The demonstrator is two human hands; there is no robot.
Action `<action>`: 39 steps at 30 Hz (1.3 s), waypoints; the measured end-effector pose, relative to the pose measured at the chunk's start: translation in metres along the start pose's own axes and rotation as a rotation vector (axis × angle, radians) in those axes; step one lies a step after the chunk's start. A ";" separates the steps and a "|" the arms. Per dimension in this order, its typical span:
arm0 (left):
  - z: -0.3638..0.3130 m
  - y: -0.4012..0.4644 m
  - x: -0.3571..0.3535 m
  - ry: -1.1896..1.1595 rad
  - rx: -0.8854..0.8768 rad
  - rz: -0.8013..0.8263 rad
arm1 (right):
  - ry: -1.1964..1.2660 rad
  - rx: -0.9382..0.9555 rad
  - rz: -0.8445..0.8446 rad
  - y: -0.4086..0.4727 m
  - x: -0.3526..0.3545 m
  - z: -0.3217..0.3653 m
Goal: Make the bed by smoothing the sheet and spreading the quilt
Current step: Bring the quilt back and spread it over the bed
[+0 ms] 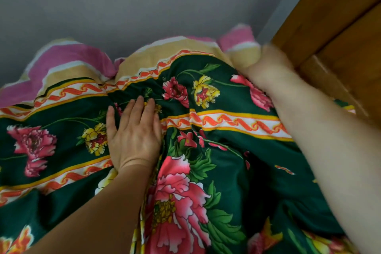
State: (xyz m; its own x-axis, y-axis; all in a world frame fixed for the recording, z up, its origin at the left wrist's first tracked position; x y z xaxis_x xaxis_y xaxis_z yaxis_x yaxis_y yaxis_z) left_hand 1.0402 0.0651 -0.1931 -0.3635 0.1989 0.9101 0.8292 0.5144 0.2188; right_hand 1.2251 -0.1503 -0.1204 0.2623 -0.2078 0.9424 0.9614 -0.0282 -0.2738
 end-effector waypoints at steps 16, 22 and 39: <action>0.000 -0.001 0.003 -0.021 -0.001 -0.022 | -0.320 0.372 -0.033 -0.047 -0.072 0.048; 0.000 -0.001 0.001 -0.010 0.001 -0.012 | -0.128 0.044 -0.709 -0.041 0.050 -0.028; -0.001 -0.002 0.003 -0.006 -0.007 -0.049 | -0.032 -0.023 -0.162 -0.016 -0.019 -0.020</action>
State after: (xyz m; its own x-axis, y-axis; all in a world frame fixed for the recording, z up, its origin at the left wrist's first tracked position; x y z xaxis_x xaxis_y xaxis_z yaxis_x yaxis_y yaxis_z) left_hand 1.0381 0.0640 -0.1909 -0.4064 0.1784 0.8961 0.8133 0.5177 0.2657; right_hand 1.2036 -0.1654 -0.1377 0.1073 -0.1674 0.9800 0.9892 -0.0808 -0.1221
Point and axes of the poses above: each hand's wrist, its own y-axis towards the middle knuckle, its own x-axis out of the back of the hand, z = x × y, the point moved 9 cm from there along y, towards the middle knuckle, and after that the axes turned 10 degrees about -y, right-handed, at the moved point
